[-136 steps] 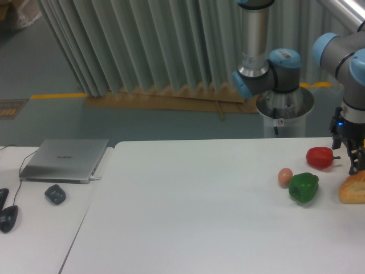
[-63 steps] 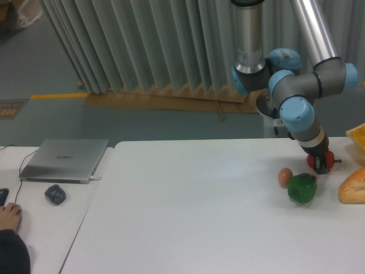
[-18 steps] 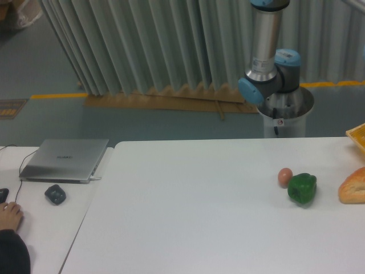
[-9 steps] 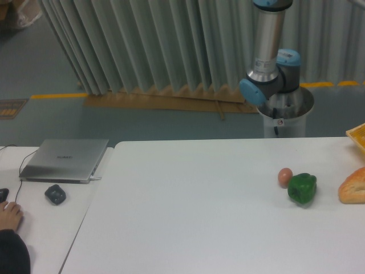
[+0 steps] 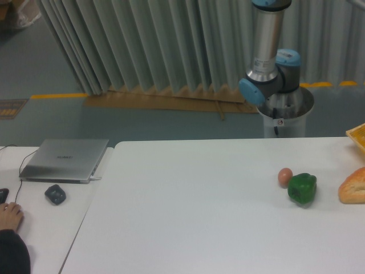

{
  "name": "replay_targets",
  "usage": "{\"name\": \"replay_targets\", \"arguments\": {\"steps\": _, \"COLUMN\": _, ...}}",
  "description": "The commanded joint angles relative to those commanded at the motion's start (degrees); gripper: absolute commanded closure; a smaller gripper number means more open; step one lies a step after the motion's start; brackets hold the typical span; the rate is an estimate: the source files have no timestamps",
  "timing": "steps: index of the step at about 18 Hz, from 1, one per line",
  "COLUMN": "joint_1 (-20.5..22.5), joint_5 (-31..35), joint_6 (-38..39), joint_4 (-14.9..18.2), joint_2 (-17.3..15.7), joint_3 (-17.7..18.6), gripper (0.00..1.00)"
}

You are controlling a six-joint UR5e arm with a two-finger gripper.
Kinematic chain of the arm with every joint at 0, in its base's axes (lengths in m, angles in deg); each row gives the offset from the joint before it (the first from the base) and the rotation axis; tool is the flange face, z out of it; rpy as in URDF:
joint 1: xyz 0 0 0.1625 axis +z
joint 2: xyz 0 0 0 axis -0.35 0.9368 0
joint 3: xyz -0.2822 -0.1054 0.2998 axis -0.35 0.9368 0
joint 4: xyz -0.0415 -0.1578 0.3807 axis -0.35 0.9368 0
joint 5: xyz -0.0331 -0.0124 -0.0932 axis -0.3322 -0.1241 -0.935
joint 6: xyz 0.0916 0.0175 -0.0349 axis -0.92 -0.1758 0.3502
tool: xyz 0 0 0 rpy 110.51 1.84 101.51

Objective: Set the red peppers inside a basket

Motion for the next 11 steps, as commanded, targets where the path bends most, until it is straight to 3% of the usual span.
{"name": "replay_targets", "arguments": {"steps": 7, "joint_1": -3.16, "joint_5": 1.41, "joint_6": 1.85, "joint_4": -0.09, "joint_2": -0.17, "joint_3": 0.43, "gripper": 0.00}}
{"name": "replay_targets", "arguments": {"steps": 11, "joint_1": -6.77, "joint_5": 1.50, "joint_6": 9.59, "joint_4": -0.09, "joint_2": -0.88, "joint_3": 1.58, "gripper": 0.00}}
